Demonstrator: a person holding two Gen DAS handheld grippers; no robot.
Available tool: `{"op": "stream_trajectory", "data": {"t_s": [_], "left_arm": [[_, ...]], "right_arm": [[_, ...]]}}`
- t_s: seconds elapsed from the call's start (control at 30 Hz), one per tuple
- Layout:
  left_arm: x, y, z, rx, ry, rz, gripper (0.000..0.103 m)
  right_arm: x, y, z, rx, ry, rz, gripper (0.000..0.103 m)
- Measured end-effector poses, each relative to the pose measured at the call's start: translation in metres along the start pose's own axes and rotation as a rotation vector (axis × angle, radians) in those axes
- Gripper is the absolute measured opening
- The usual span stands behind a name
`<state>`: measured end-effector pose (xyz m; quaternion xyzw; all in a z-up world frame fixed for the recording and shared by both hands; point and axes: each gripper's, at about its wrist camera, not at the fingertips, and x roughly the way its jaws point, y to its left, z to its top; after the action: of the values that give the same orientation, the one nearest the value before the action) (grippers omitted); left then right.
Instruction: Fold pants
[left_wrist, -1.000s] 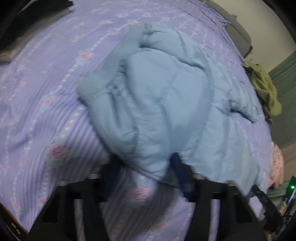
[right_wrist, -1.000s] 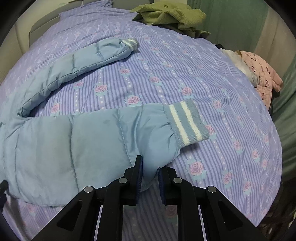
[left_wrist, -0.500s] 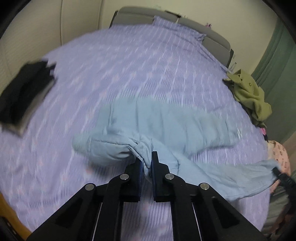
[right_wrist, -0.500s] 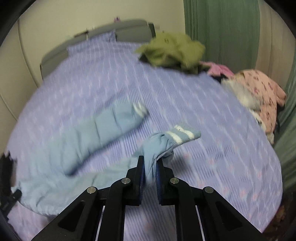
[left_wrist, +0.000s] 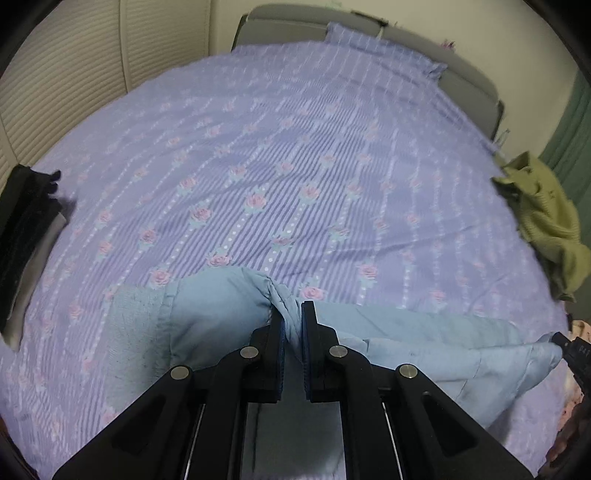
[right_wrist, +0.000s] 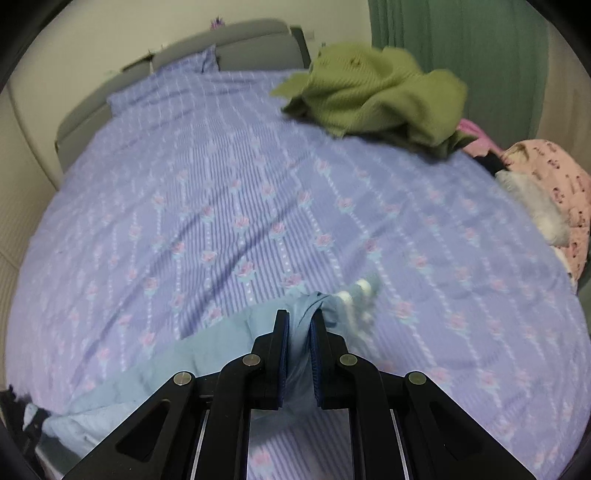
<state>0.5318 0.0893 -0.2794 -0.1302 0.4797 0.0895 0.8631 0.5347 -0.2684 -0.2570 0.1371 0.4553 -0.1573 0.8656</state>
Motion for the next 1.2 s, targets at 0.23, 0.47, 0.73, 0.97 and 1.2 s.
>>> {"op": "stream_trajectory", "data": {"t_s": [0.23,0.47,0.73,0.97,1.2], "left_arm": [[0.043,-0.010,0.006,0.091,0.094,0.072,0.017],[-0.048,-0.046,0.018,0.379,-0.269,0.173,0.103],[-0.038,-0.106,-0.016,0.680,-0.174,-0.081,0.088],[0.013,-0.104,-0.045,0.644,-0.012,-0.079,0.073],[0.046,-0.094,-0.051,0.530,0.102,-0.064,0.073]], "right_arm": [[0.051,0.022,0.007,-0.079,0.060,-0.002,0.019],[-0.023,0.008,-0.001,-0.146,-0.179,-0.041,0.083],[-0.024,-0.034,-0.019,-0.210,-0.165,0.015,0.084],[0.044,-0.070,-0.018,0.023,0.032,0.207,0.070],[0.070,-0.042,-0.021,-0.062,0.106,0.133,0.021]]}}
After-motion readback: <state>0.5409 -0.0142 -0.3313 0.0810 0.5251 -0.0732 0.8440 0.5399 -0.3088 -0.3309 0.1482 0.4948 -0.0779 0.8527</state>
